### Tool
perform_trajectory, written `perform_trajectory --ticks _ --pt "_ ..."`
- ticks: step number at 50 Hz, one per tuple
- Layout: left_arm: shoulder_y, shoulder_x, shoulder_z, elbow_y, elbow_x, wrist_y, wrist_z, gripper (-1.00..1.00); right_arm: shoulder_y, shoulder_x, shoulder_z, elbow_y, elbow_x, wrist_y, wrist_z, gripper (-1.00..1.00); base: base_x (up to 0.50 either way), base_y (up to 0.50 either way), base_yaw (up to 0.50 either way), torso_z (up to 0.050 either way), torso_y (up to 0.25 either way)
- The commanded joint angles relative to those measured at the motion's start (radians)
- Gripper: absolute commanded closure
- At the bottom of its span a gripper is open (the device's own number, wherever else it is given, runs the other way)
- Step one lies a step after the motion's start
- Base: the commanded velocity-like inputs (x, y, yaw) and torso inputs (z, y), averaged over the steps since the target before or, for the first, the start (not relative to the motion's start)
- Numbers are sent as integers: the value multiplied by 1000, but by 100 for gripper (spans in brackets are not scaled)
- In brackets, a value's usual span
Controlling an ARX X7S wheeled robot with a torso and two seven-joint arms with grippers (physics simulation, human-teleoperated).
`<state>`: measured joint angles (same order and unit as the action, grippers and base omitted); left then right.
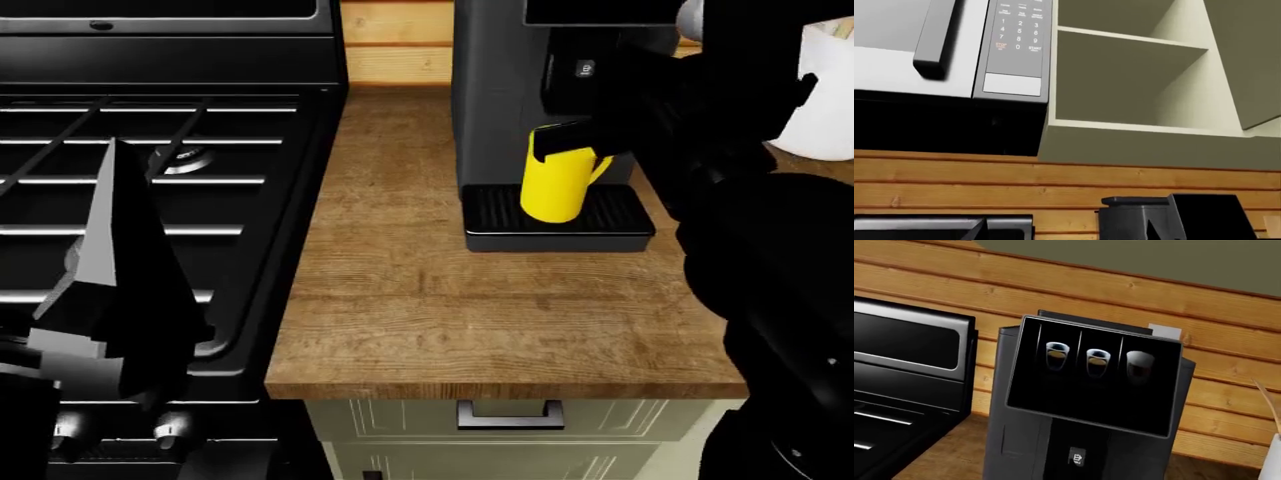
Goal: Pick the mug from the cabinet, place it under the coffee machine dispenser, and press the start button.
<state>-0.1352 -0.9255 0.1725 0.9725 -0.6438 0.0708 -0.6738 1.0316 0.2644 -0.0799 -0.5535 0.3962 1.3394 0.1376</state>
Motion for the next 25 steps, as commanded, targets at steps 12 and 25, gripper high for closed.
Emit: perform_trajectory --ticks 12,25 --pt "22 -7 -6 2 3 17 -9 -100 29 38 -115 204 -59 -204 -42 100 0 0 0 0 0" --pt "24 -8 -4 -1 6 28 -7 -100 31 38 -126 245 -67 -238 -43 100 0 0 0 0 0"
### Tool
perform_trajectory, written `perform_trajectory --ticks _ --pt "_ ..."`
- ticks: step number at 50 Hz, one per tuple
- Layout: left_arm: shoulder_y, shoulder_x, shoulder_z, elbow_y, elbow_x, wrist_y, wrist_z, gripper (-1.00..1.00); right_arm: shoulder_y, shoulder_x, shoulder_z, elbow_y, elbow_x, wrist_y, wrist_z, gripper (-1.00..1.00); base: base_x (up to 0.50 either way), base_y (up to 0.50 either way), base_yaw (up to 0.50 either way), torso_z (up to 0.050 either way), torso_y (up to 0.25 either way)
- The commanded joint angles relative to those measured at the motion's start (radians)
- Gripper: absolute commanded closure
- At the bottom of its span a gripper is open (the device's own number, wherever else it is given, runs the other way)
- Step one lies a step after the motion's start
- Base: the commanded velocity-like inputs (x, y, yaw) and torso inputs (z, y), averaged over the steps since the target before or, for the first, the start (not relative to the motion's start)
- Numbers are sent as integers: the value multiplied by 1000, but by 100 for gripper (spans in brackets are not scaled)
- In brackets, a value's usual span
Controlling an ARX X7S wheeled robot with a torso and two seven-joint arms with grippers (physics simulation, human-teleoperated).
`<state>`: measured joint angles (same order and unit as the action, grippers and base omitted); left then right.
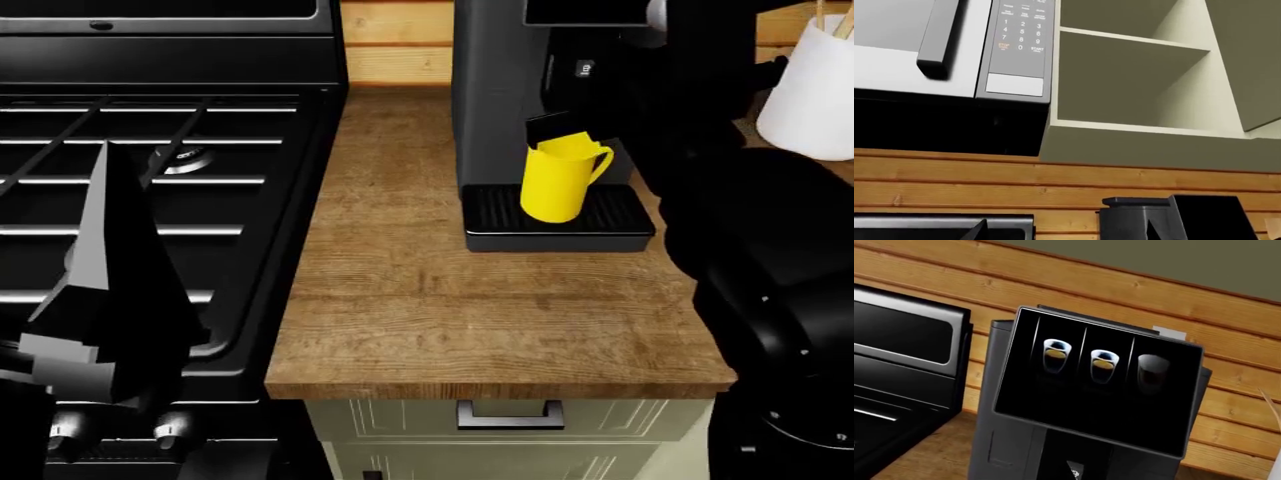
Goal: Pick the mug from the cabinet, place it under the coffee machine dispenser, and press the start button.
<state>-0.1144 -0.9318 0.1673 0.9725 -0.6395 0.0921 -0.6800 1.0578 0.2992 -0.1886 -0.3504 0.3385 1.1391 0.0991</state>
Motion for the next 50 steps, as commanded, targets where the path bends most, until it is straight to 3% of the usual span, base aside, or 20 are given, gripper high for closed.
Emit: perform_trajectory --ticks 1,50 --pt "4 -2 0 0 2 8 -1 -100 3 4 -17 41 -8 -37 -4 100 0 0 0 0 0" --pt "3 -12 14 -6 6 23 -5 -100 -39 21 -40 143 -29 -105 11 100 0 0 0 0 0"
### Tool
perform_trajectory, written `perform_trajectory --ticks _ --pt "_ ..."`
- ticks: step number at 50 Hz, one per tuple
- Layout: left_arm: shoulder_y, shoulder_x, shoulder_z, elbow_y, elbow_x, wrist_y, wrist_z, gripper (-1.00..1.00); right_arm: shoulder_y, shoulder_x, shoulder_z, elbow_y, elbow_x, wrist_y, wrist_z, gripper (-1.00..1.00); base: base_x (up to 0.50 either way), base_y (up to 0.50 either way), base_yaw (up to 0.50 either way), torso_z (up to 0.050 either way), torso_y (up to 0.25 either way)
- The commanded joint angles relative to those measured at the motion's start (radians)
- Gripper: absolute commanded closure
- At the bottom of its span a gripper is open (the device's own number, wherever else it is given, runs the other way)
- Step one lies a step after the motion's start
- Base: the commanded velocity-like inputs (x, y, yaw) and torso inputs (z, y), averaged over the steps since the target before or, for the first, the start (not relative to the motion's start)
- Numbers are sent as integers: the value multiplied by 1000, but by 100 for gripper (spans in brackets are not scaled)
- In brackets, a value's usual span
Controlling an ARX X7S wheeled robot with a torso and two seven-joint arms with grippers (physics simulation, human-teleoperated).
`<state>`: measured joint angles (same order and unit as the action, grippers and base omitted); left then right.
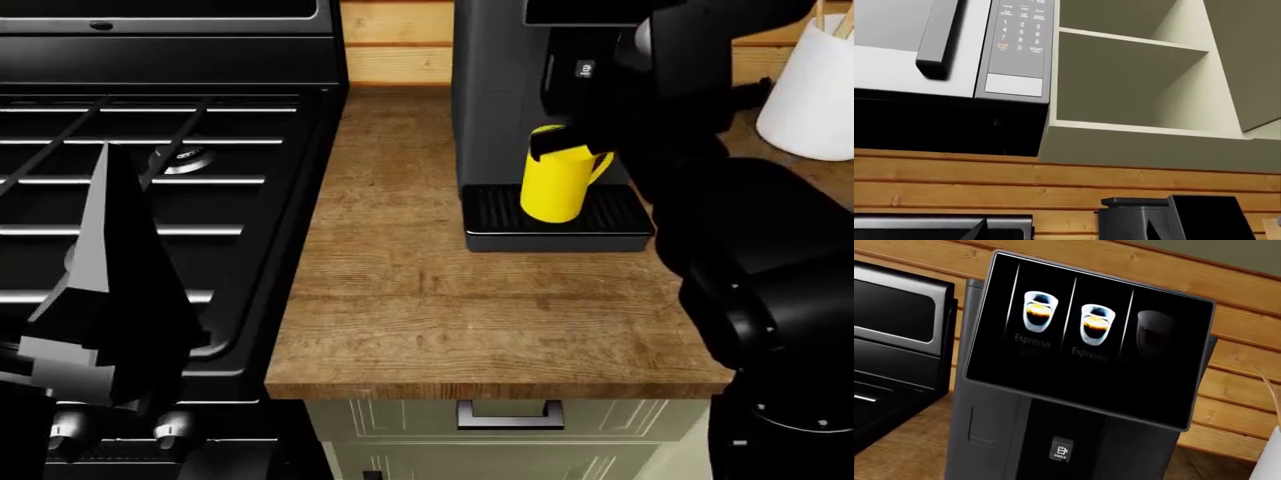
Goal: Pick the mug from the cabinet, place it under the coffee machine dispenser, and press the start button.
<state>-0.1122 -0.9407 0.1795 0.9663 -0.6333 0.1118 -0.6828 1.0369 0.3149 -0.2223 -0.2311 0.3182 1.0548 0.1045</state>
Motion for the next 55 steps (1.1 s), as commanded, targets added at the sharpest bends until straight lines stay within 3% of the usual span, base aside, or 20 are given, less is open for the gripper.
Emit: perform_trajectory --ticks 1,55 --pt "1 -5 1 3 -1 3 -3 -100 -14 6 -7 26 -8 -17 6 100 0 0 0 0 0" --pt "-6 -19 10 -5 1 22 -12 -100 28 -3 -44 152 -10 -73 -10 100 0 0 0 0 0"
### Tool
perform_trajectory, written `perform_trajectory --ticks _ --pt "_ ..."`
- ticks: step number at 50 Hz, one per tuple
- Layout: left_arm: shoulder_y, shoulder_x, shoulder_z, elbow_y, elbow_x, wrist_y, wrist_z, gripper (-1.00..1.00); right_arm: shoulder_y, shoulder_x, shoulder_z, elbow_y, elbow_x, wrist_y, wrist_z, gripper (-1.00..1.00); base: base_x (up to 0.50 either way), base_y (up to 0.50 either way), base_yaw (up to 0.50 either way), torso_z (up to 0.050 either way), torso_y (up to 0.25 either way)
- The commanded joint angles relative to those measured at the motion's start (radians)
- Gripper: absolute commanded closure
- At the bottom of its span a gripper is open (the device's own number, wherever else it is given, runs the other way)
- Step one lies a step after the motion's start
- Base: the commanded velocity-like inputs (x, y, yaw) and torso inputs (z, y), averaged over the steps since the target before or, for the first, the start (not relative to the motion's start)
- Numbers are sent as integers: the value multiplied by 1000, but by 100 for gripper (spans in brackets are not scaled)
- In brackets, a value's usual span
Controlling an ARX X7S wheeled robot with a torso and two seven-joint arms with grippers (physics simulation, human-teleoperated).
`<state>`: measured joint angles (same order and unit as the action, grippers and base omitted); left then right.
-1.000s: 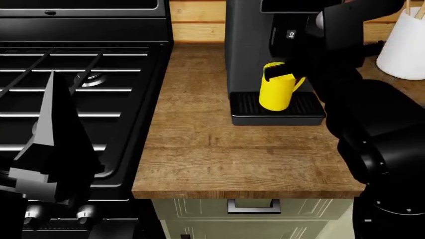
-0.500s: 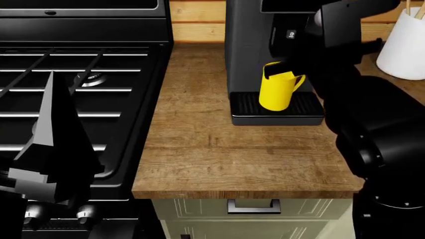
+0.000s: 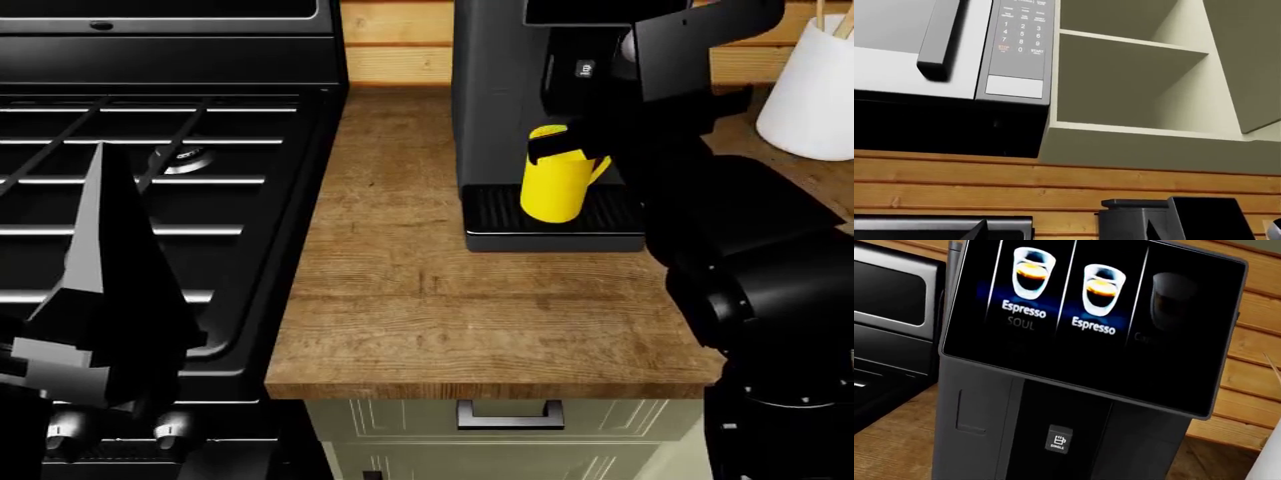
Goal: Pick the mug from the cabinet, place it under the coffee machine dispenser, and press the start button.
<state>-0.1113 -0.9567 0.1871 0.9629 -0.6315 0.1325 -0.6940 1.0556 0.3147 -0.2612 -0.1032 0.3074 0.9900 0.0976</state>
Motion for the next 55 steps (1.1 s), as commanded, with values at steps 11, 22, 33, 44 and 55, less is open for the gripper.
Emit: perform_trajectory --ticks 11,22,33,44,55 --pt "-6 -5 1 -5 -2 8 -1 -100 7 -6 -19 59 -7 -49 -9 100 0 0 0 0 0" --pt "3 -11 -2 -1 1 12 -8 -100 16 -7 -29 101 -10 -60 -13 100 0 0 0 0 0" --pt "-4 -9 5 -5 2 9 -8 -100 21 -6 -33 116 -13 -80 -14 100 0 0 0 0 0" --pt "-9 -9 11 -10 2 11 -6 -100 52 -11 -38 102 -6 -64 -16 100 0 0 0 0 0" --pt "-5 -15 7 -5 -1 17 -10 -100 49 -15 -50 121 -4 -82 -24 100 0 0 0 0 0"
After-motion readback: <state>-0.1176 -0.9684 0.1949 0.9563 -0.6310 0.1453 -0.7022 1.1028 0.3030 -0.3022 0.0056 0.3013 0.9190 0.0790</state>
